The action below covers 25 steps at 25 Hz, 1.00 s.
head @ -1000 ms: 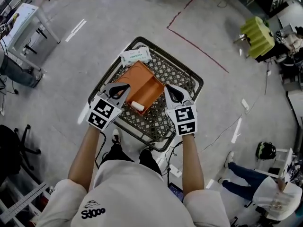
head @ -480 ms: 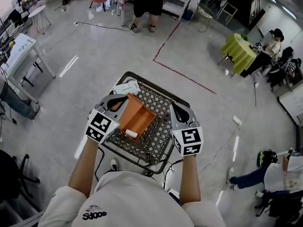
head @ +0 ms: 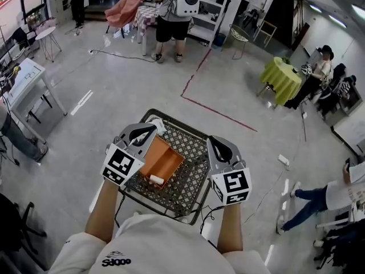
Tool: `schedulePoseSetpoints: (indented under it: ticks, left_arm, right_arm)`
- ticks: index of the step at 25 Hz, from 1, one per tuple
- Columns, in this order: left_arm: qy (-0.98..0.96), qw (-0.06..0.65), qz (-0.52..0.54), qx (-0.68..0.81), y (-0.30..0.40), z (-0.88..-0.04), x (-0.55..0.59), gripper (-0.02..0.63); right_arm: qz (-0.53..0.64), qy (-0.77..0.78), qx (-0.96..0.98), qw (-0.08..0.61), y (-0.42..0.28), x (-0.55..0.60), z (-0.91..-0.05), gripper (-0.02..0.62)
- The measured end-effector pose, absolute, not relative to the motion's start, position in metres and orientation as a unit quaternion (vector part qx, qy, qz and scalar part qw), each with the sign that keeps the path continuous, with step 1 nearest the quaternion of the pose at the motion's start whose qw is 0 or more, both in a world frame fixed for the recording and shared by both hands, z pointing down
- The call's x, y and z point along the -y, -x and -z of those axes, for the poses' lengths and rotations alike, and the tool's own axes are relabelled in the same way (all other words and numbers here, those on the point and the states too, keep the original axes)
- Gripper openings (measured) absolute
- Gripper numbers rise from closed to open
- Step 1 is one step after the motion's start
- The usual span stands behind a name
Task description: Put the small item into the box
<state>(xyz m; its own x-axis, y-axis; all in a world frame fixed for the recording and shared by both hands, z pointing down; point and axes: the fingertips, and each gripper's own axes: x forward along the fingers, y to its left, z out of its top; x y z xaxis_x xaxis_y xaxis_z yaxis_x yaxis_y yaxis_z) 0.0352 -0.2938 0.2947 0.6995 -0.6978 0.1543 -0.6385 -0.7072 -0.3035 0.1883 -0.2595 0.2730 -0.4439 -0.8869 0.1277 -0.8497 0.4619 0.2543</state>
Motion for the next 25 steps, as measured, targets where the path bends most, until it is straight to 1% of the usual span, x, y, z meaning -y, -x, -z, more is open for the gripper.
schedulePoseSetpoints:
  ticks: [6, 25]
  left_arm:
    - [0.917, 0.127, 0.115, -0.361, -0.045, -0.281, 0.289, 0.003]
    - [0.921, 0.113, 0.122, -0.352, -0.047, -0.291, 0.278, 0.003]
  right_arm:
    - [0.082, -0.502, 0.852, 0.121, -0.189, 0.258, -0.271, 0.009]
    - [0.072, -0.485, 0.862, 0.132, -0.175, 0.255, -0.277, 0.008]
